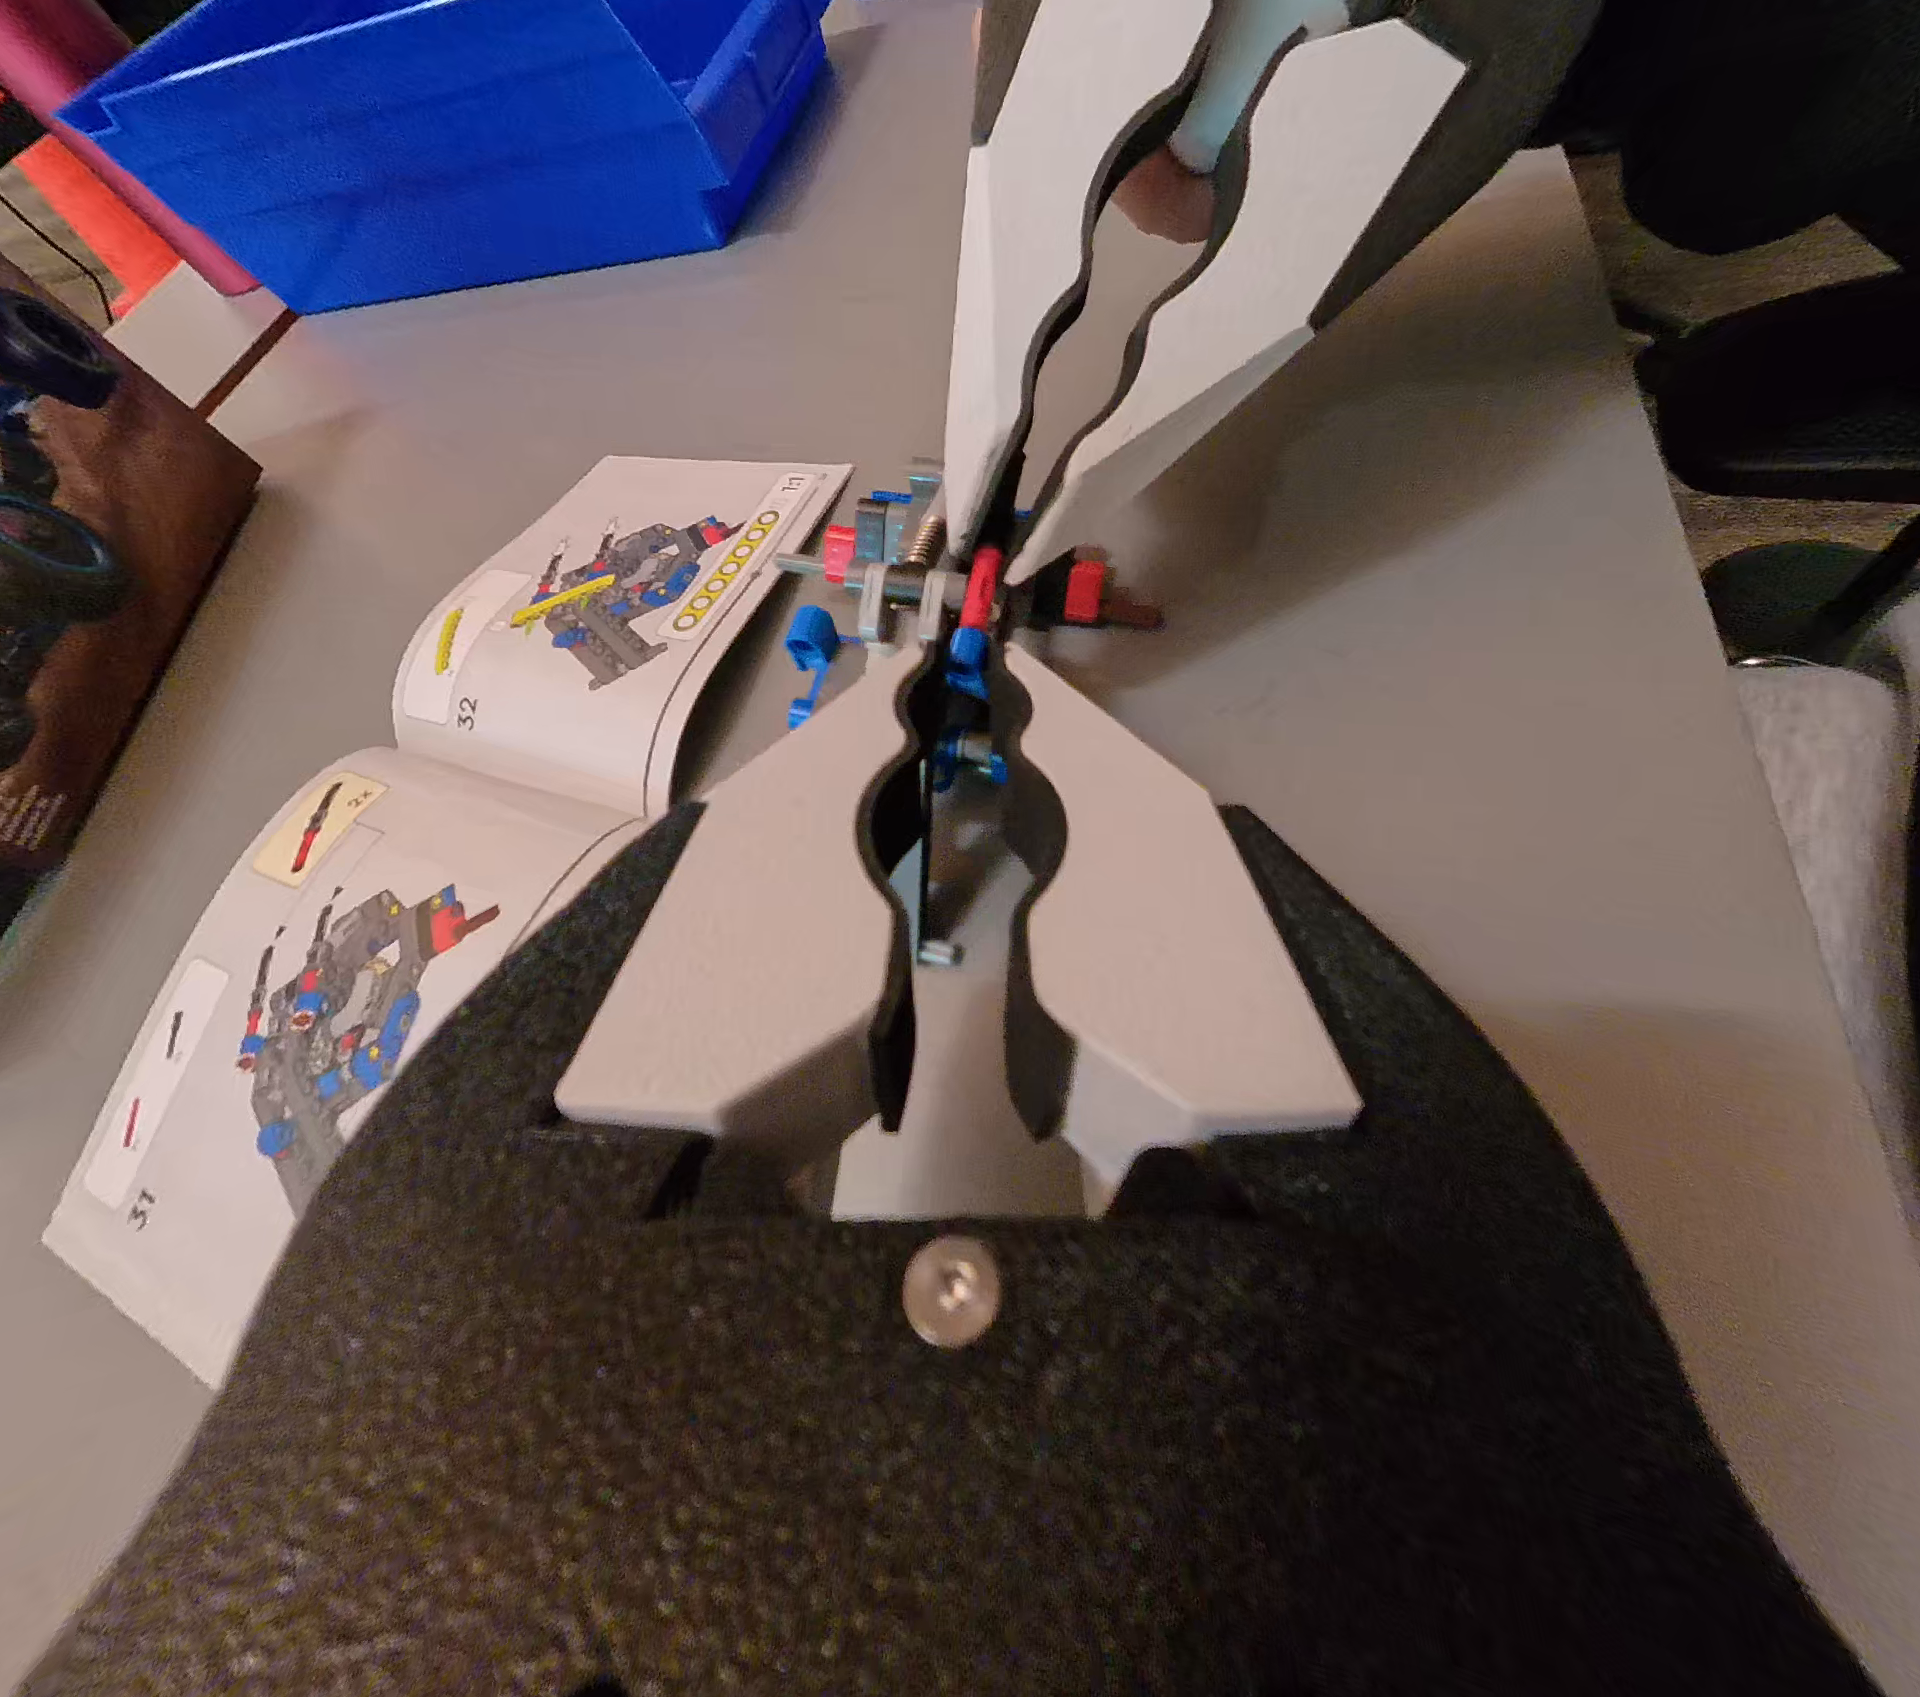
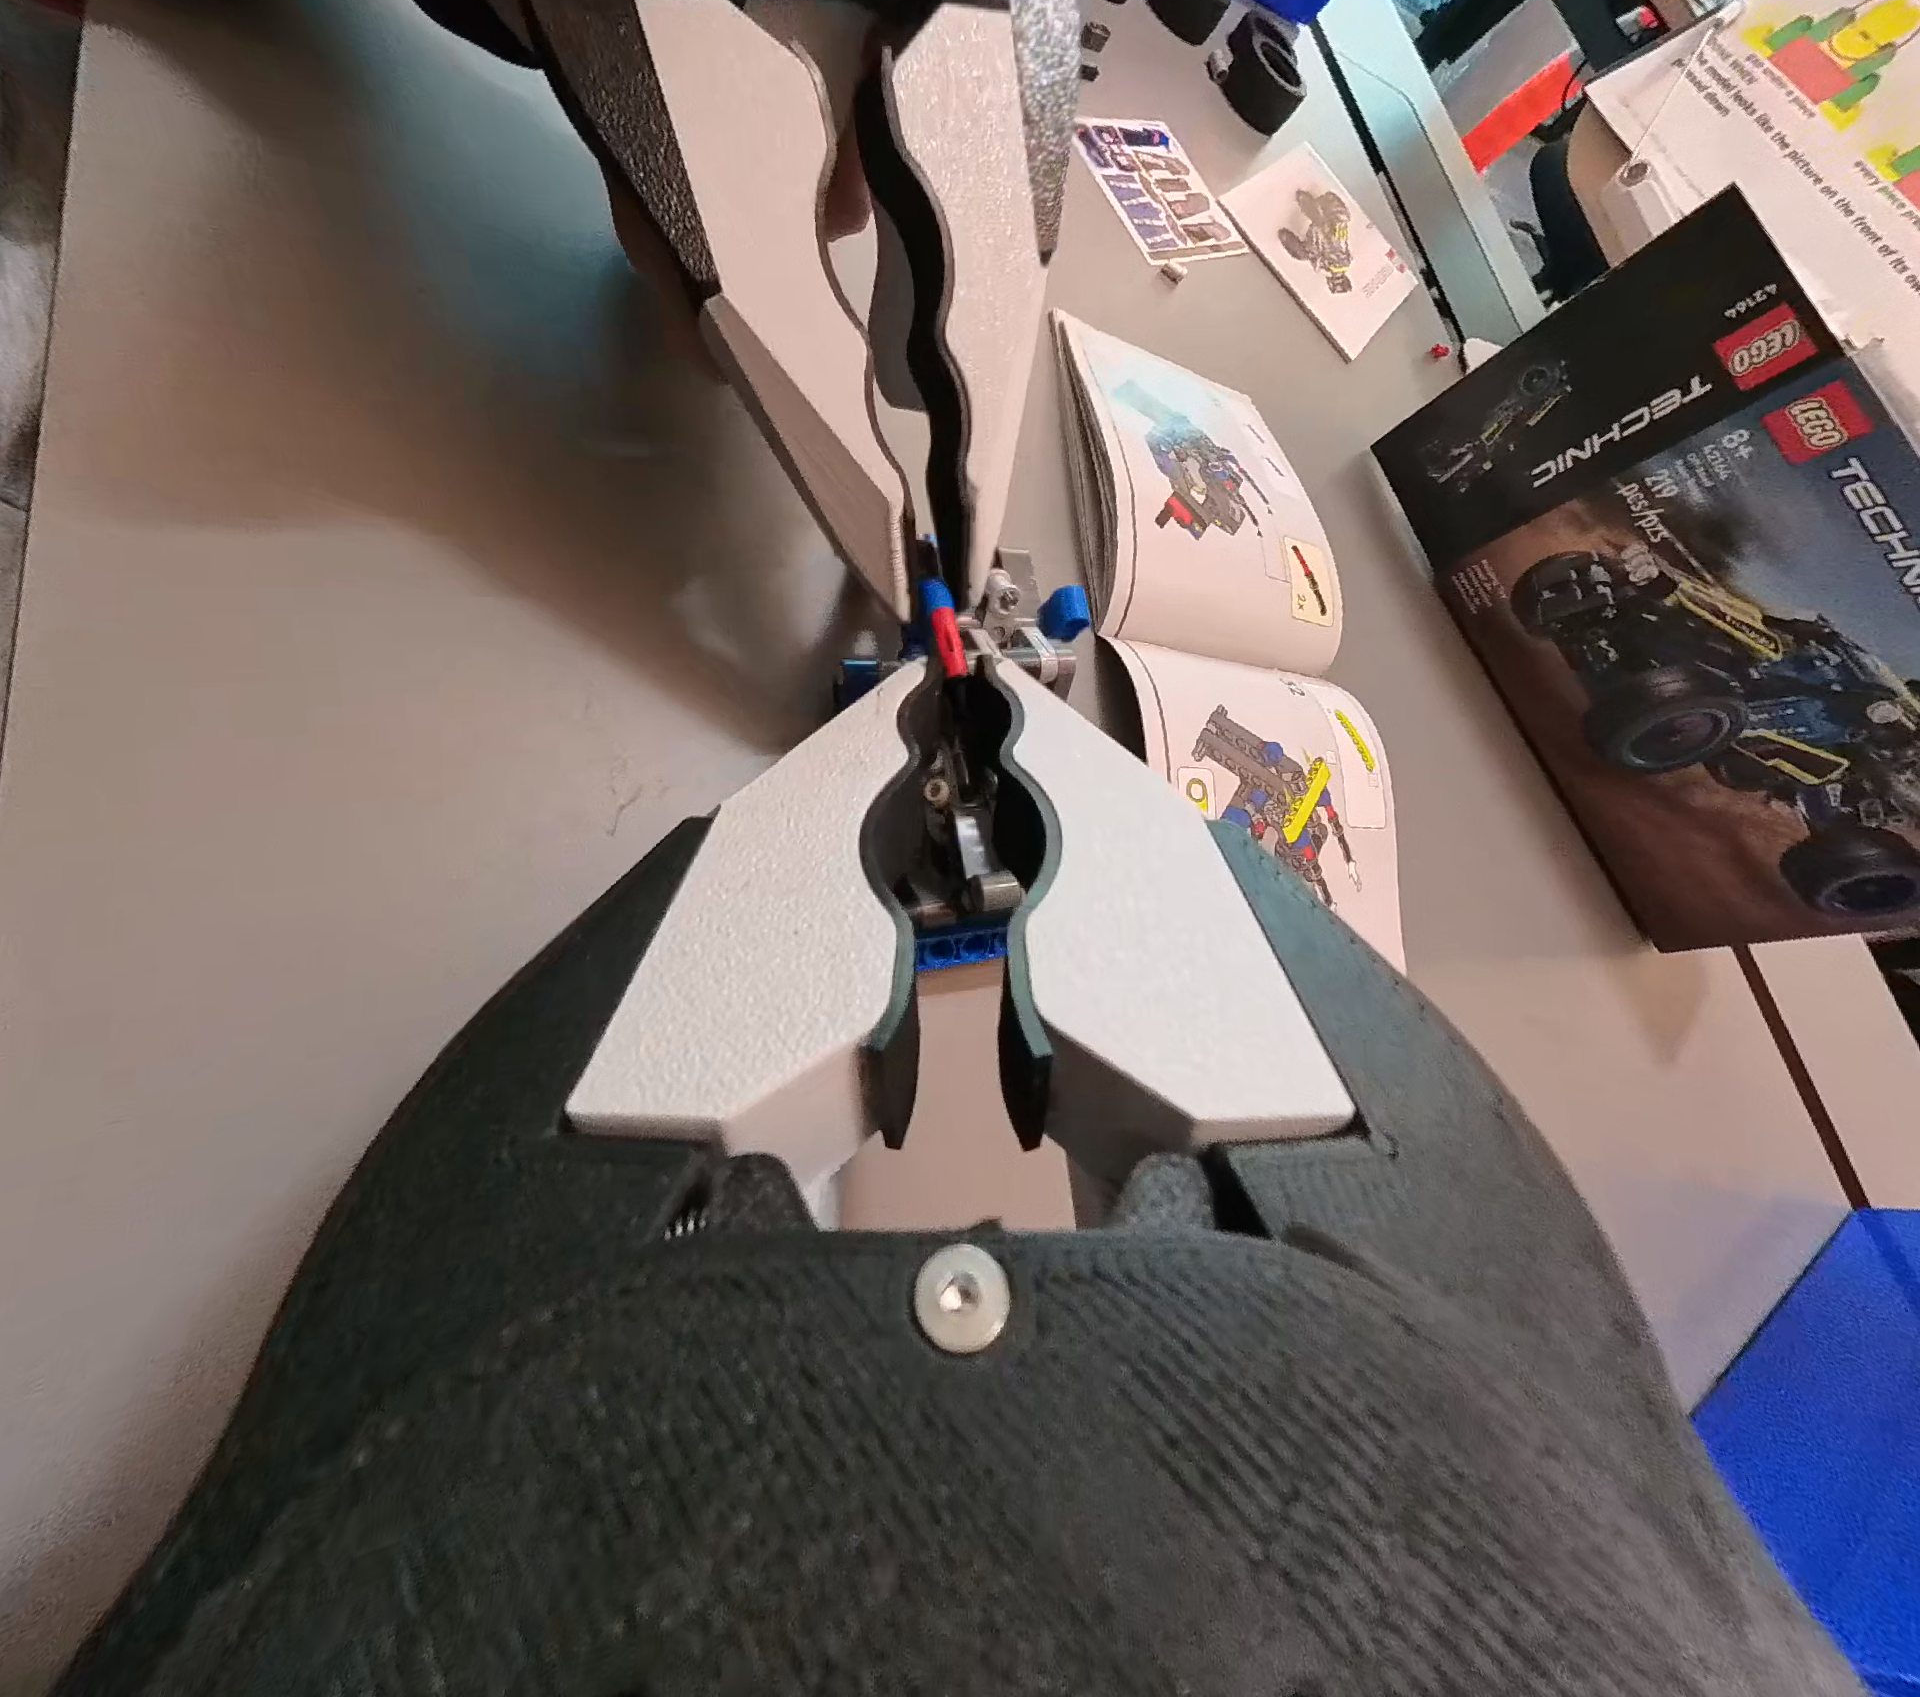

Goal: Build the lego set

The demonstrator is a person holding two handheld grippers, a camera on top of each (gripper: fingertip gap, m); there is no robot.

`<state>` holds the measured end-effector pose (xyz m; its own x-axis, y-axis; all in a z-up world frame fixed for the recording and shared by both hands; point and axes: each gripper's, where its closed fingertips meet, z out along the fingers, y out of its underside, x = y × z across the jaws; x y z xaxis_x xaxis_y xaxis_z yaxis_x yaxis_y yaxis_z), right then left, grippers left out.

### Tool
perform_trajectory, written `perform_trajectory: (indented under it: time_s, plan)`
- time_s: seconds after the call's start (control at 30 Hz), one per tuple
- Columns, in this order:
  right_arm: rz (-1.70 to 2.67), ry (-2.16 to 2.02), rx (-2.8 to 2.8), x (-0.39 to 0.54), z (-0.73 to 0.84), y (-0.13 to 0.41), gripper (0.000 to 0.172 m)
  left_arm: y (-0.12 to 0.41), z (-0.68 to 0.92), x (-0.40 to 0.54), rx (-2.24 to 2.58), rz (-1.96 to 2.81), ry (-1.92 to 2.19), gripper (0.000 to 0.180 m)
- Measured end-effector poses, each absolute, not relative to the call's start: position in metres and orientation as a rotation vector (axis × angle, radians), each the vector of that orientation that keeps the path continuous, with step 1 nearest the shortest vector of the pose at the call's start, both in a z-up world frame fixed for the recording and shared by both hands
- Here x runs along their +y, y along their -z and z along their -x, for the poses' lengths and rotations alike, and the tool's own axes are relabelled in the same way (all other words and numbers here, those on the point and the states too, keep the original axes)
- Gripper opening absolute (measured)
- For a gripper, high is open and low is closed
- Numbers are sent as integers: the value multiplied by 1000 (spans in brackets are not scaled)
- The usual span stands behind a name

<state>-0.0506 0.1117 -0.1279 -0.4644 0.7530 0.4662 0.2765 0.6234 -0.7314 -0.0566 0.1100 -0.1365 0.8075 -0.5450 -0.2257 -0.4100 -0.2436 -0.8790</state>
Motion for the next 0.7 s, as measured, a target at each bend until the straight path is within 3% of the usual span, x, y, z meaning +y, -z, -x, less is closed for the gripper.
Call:
perform_trajectory:
  time_s: [0.7]
  plan:
    - [866,-676,-1990,113,57,133,3,139,63,111,787,1845,240,4]
